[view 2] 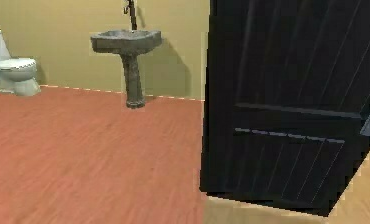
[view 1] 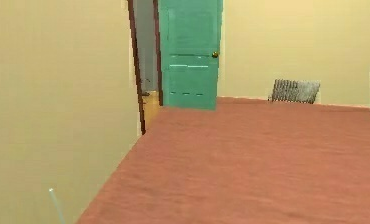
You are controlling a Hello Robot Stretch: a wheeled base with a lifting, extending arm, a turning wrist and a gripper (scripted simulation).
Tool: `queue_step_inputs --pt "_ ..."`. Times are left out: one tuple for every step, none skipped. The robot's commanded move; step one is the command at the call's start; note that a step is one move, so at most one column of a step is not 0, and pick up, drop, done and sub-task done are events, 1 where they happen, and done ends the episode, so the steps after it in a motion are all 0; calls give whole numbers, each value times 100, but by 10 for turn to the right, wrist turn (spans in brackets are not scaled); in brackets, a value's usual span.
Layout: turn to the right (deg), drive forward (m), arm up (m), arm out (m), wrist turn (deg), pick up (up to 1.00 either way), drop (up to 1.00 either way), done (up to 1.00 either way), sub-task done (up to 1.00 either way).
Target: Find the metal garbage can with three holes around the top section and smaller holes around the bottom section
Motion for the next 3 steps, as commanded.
queue_step_inputs --pt "0 100 0 0 0 0 0 0 0" --pt "0 100 0 0 0 0 0 0 0" --pt "0 75 0 0 0 0 0 0 0"
